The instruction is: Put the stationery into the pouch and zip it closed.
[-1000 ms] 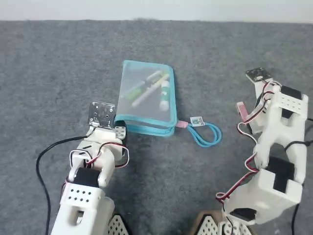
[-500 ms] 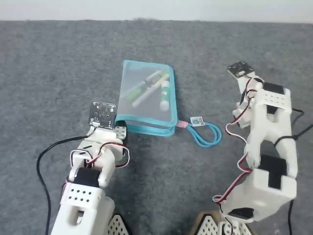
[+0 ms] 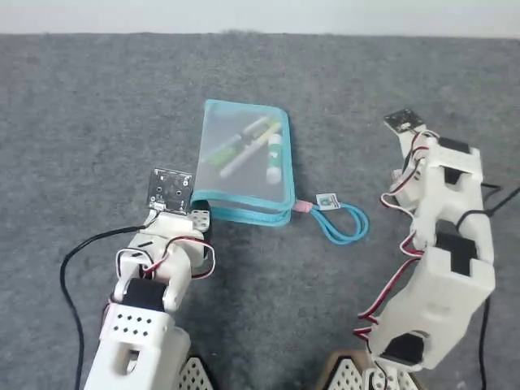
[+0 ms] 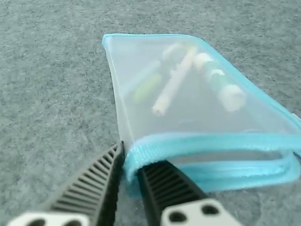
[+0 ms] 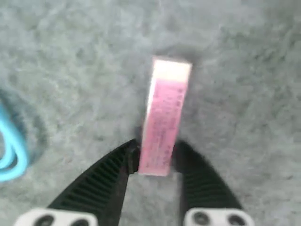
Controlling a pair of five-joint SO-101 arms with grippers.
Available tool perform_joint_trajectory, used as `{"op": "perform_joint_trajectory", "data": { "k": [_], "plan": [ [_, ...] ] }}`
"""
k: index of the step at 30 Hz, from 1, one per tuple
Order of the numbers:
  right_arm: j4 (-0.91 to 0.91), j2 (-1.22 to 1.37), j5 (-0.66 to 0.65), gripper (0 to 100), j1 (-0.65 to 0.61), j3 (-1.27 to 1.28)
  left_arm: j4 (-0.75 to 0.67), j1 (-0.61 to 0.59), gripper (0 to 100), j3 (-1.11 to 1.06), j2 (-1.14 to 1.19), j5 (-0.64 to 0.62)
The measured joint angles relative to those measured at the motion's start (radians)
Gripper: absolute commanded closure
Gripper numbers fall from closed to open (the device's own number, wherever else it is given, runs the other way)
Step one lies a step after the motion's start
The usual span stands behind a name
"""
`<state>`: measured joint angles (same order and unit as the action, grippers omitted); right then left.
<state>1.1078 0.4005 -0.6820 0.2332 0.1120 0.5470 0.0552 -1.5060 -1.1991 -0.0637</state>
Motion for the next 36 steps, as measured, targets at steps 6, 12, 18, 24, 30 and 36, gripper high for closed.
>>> {"op": "perform_joint_trajectory", "data": {
  "k": [6,12,18,24,30,36],
  "plan": [
    [0.147,0.002,0.0,99.1,0.011,-0.083,0.0,0.0,99,0.0,0.0,0.0],
    [0.35,-0.044,0.052,99.1,-0.023,-0.189,0.0,0.0,99,0.0,0.0,0.0],
    [0.468,-0.319,0.118,99.1,-0.192,-0.163,0.0,0.0,99,0.0,0.0,0.0],
    [0.508,-0.657,0.133,99.1,-0.497,0.052,0.0,0.0,99,0.0,0.0,0.0],
    [0.523,-0.818,0.137,99.2,-0.781,0.176,0.0,0.0,99,0.0,0.0,0.0],
    [0.522,-0.75,0.189,99.2,-0.856,0.18,0.0,0.012,99,0.0,0.0,0.0]
  ]
}}
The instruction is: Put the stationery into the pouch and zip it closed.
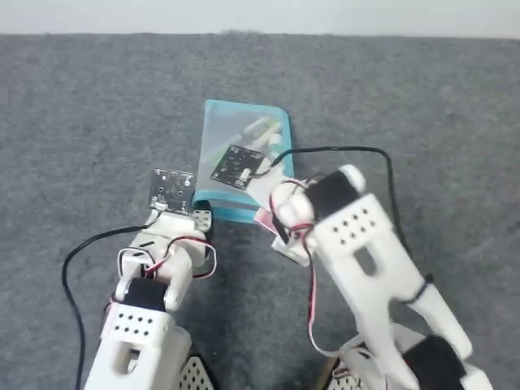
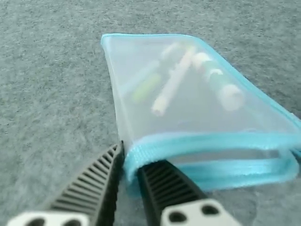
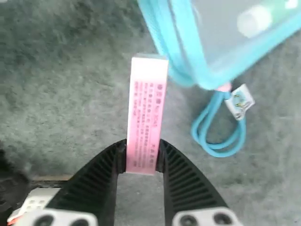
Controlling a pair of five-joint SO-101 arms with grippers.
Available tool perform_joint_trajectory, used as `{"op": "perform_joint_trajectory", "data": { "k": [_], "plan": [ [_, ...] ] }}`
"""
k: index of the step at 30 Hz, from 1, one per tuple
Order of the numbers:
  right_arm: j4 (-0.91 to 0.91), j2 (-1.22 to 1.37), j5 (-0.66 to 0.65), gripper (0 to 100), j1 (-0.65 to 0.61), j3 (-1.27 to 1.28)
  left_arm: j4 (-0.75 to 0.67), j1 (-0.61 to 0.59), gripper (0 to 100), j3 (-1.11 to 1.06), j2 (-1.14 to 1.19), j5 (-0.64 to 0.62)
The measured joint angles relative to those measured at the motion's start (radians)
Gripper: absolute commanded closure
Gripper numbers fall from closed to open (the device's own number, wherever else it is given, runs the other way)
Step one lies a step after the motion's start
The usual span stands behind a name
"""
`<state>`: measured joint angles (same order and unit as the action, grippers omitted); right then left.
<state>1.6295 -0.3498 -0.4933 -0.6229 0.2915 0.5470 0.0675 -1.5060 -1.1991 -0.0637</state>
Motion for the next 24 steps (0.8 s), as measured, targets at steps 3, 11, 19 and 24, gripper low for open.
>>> {"op": "perform_joint_trajectory", "data": {
  "k": [3,11,19,24],
  "plan": [
    [-0.006,0.095,0.017,99.2,0.002,-0.012,0.0,0.041,99,0.0,0.0,0.0],
    [-0.008,0.316,0.124,99.2,0.017,-0.187,0.0,0.084,99,0.0,0.0,0.0],
    [0.02,0.562,0.236,99.1,0.087,-0.45,0.0,0.149,99,0.0,0.0,0.035],
    [0.095,0.726,0.354,98.8,0.106,-0.655,0.002,0.186,99,0.0,0.0,0.043]
  ]
}}
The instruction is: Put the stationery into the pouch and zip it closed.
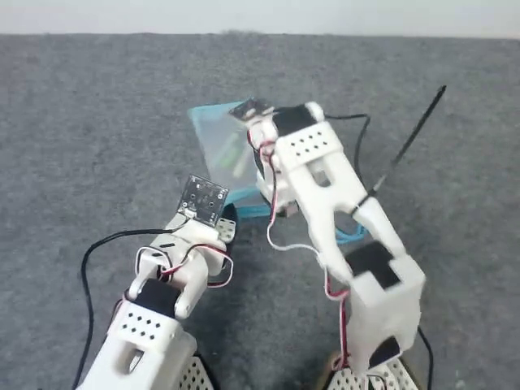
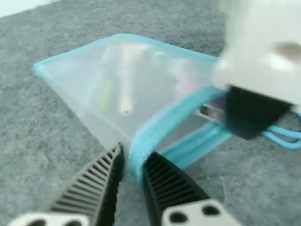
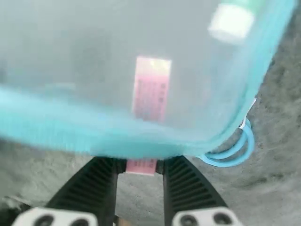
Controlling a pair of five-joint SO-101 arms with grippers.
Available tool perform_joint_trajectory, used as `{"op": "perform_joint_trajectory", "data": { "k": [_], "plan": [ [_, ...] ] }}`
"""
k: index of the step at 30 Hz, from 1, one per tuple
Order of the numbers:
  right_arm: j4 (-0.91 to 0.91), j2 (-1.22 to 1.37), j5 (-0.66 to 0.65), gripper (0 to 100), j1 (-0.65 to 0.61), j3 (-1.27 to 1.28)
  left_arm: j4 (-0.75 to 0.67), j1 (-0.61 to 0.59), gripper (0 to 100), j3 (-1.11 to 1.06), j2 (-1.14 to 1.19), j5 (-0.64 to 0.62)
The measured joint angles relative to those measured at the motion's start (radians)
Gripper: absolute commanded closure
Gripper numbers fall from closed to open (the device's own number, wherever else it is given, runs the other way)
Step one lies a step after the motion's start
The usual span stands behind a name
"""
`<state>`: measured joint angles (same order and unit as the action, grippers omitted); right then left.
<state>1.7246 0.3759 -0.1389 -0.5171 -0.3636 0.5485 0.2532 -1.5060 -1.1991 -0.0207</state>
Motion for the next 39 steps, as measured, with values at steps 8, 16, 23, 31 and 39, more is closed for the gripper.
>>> {"op": "perform_joint_trajectory", "data": {
  "k": [8,16,23,31,39],
  "plan": [
    [0.035,0.095,0.091,85.7,0.006,-0.304,-0.006,0.003,99,0.006,0.0,0.006],
    [0.037,0.095,0.089,76.7,-0.025,-0.307,-0.005,0.003,99,0.006,0.0,0.006],
    [0.037,0.095,0.064,76.8,-0.025,-0.307,-0.005,0.003,99,0.006,0.0,0.006],
    [0.037,-0.118,-0.044,76.8,0.026,-0.207,0.0,-0.106,99,0.005,-0.003,0.009],
    [-0.144,-0.465,-0.118,76.8,0.118,0.318,0.003,-0.164,99,0.005,0.0,0.015]
  ]
}}
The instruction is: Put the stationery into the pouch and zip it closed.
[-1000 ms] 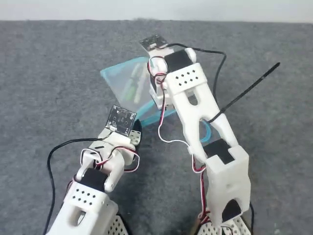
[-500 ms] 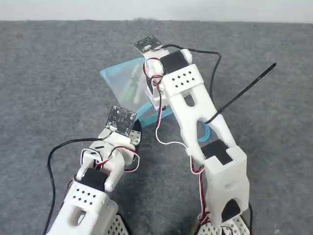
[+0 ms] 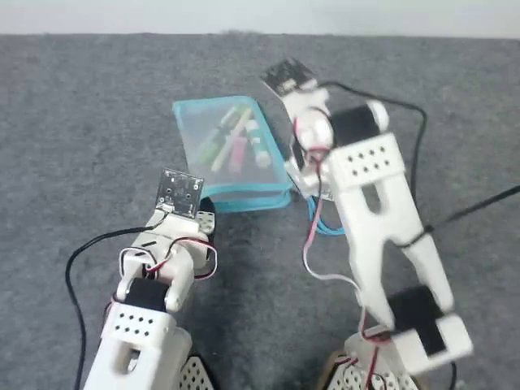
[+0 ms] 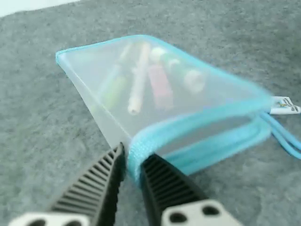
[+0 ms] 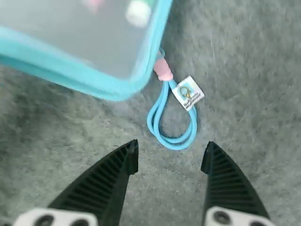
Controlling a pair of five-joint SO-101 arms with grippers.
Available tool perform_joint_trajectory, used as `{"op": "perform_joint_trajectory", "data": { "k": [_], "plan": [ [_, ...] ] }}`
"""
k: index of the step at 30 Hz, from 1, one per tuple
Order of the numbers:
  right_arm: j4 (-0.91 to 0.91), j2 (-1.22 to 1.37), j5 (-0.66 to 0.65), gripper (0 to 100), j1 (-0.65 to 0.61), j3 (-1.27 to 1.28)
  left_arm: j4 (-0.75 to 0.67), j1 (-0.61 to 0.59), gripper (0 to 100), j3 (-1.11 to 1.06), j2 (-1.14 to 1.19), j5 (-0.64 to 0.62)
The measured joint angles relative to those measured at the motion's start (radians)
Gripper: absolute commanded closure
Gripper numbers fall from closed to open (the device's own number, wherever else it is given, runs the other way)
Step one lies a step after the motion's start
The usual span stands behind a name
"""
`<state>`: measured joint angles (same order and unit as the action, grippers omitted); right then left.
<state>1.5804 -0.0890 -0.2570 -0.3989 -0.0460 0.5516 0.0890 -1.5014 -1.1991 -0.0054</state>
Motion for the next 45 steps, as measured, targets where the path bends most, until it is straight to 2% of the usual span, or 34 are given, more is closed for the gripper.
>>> {"op": "perform_joint_trajectory", "data": {
  "k": [5,9,15,21,26,33,38,41,45],
  "plan": [
    [-0.319,-0.068,-0.009,76.8,-0.005,0.411,0.0,-0.005,99,0.0,0.0,0.0],
    [-0.574,-0.069,-0.049,76.6,0.003,0.608,0.0,-0.006,99,0.0,0.0,0.0],
    [-0.855,-0.069,-0.063,76.4,0.003,0.75,0.0,-0.006,99,0.0,0.0,0.0],
    [-1.054,-0.003,-0.063,76.4,0.003,0.755,0.0,-0.006,99,0.0,0.0,0.0],
    [-1.12,0.077,-0.066,76.7,-0.018,0.755,0.0,-0.009,99,0.0,0.0,0.002],
    [-1.083,0.178,-0.118,76.6,-0.02,0.647,0.0,-0.011,99,0.0,0.0,0.002],
    [-1.049,0.267,-0.238,76.9,-0.02,0.548,0.0,-0.011,99,0.0,0.0,0.002],
    [-1.049,0.316,-0.331,83.1,-0.023,0.52,0.0,-0.011,99,0.0,0.0,0.002],
    [-0.968,0.35,-0.371,98.3,-0.021,0.462,0.0,-0.011,99,0.0,0.0,0.002]
  ]
}}
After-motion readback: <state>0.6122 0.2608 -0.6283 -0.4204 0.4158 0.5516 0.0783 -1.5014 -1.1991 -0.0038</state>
